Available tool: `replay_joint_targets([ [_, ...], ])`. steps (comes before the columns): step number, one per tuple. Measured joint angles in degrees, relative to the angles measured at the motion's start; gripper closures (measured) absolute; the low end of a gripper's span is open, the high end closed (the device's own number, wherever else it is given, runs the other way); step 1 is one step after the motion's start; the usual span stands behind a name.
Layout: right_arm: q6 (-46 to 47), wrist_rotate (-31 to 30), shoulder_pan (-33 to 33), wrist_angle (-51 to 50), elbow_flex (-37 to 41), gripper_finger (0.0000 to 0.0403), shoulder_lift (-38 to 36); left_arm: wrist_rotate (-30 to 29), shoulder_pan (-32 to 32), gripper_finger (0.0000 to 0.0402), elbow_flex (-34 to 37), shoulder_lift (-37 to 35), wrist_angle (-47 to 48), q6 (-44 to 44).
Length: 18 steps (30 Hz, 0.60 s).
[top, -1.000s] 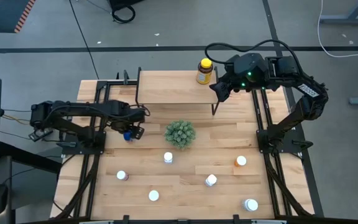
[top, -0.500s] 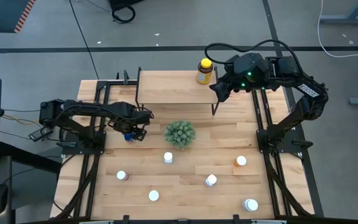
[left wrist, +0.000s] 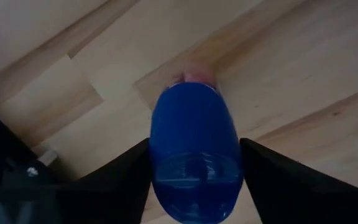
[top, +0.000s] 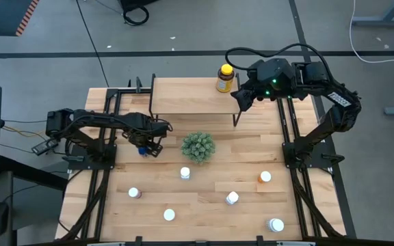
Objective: Pick and place medicine bottles onto shelf by color
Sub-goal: Put the blue medicine bottle on the shelf
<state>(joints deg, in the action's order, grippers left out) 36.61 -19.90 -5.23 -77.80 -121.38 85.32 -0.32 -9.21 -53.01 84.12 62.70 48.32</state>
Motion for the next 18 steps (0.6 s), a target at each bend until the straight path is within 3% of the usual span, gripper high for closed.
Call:
replay_joint_targets([
  [4,-0.4,-0.2,0.0,0.0,0.0,0.0126,0.0,0.2,0.0,0.021,-0.1,0.0,-0.2,-2.8],
  [10,-0.7,-0.2,0.0,0.0,0.0,0.0126,0.0,2.2,0.0,0.0211,-1.4,0.0,0.7,-7.0],
  [18,-0.8,-0.2,0.0,0.0,0.0,0.0126,0.0,2.4,-0.3,0.0202,-17.1,-0.1,7.1,-10.9],
])
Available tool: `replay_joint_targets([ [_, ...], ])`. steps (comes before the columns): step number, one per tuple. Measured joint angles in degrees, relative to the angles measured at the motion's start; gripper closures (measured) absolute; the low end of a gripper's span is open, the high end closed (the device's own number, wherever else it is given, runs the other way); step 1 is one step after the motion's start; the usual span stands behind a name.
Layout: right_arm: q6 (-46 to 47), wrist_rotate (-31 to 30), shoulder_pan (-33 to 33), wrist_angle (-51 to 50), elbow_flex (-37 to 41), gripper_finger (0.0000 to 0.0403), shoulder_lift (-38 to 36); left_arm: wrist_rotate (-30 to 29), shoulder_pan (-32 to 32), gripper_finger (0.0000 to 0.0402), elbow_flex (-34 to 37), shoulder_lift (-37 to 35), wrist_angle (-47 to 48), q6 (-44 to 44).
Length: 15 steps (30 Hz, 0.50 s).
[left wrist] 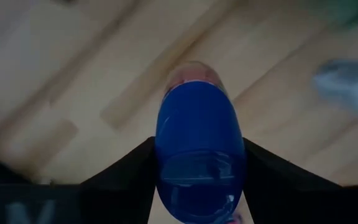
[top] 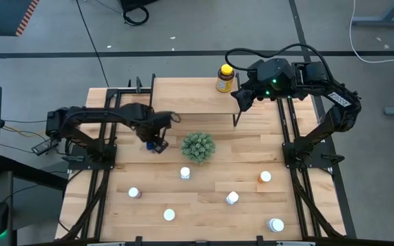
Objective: Pick and place medicine bottles onto shelf by color
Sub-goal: Put the blue medicine bottle on the shelf
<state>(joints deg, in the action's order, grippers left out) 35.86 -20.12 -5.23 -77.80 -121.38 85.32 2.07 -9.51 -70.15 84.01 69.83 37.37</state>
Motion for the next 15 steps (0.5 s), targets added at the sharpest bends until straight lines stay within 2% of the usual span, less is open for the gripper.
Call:
replay_joint_targets([
  [8,0.1,0.3,0.0,0.0,0.0,0.0126,0.0,-2.2,-6.3,0.0209,-16.1,0.0,2.9,-6.2],
  [15,1.2,1.6,0.0,0.0,0.0,0.0126,0.0,-5.2,-14.3,0.0206,-22.7,0.0,2.9,-11.8],
])
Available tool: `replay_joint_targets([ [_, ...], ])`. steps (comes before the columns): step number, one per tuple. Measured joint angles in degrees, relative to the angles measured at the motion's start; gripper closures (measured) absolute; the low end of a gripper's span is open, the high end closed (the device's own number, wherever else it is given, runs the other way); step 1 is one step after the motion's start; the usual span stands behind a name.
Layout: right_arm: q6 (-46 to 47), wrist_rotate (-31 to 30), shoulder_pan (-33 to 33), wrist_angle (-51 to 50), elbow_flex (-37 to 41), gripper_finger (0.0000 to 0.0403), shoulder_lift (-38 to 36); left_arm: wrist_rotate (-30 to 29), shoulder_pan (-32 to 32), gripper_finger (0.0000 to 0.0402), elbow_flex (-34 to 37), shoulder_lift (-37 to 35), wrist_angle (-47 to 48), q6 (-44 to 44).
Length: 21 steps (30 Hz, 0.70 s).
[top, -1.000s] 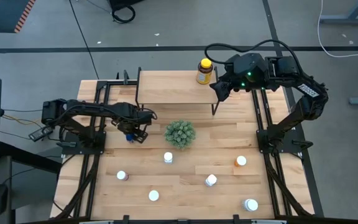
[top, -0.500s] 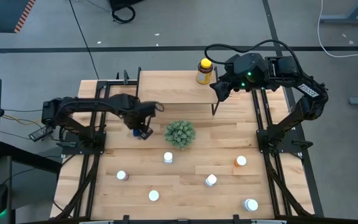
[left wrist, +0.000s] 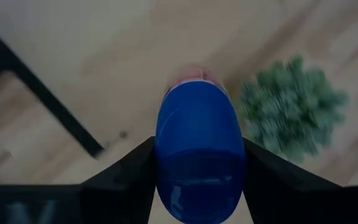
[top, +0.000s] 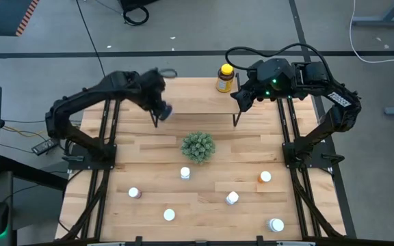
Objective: Pick and place medicine bottles onto shelf by color
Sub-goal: Put the blue medicine bottle on the shelf
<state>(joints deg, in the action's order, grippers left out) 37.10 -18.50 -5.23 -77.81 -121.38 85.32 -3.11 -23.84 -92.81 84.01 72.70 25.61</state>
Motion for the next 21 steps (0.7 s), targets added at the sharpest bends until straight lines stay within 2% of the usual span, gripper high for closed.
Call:
replay_joint_targets([
  [6,0.8,0.2,0.0,0.0,0.0,0.0126,0.0,-0.7,-7.4,0.0202,-5.0,2.4,0.1,-5.1],
  [14,0.8,0.4,0.0,0.0,0.0,0.0126,0.0,-2.5,-11.9,0.0205,-14.5,11.6,1.5,-9.4],
  [21,0.8,0.5,0.0,0.0,0.0,0.0126,0.0,-6.8,-15.1,0.0198,-24.7,21.4,10.2,-15.9],
])
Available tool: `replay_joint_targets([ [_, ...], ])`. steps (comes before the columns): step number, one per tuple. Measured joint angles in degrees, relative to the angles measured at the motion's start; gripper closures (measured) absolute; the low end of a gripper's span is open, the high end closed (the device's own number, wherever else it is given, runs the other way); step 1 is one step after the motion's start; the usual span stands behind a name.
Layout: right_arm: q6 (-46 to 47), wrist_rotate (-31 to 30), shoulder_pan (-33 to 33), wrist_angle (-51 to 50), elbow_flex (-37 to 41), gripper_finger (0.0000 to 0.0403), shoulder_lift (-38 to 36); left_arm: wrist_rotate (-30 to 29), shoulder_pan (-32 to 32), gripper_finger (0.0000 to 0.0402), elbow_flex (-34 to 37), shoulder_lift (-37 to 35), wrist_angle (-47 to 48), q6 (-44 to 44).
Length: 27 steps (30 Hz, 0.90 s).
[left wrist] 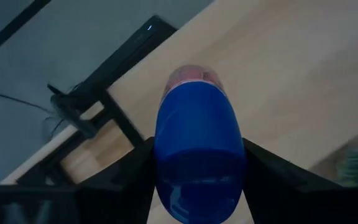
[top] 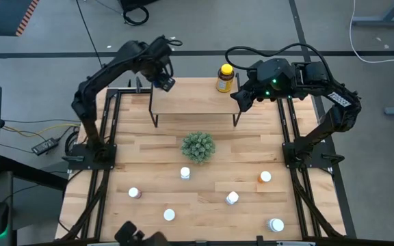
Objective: Pick and place medicine bottles onto shelf by color
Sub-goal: Put the blue medicine bottle on the shelf
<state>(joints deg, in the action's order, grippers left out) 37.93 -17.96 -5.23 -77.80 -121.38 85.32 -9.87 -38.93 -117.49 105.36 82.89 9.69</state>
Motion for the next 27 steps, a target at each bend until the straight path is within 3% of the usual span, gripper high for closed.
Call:
replay_joint_targets([
  [8,-1.1,0.0,0.0,0.0,0.0,0.0126,0.0,0.0,-2.2,0.0194,-3.5,5.8,2.4,-1.8],
  [27,-2.6,0.0,0.0,0.0,0.0,0.0126,0.0,1.5,-5.3,0.0181,-3.6,6.8,1.2,-5.7],
])
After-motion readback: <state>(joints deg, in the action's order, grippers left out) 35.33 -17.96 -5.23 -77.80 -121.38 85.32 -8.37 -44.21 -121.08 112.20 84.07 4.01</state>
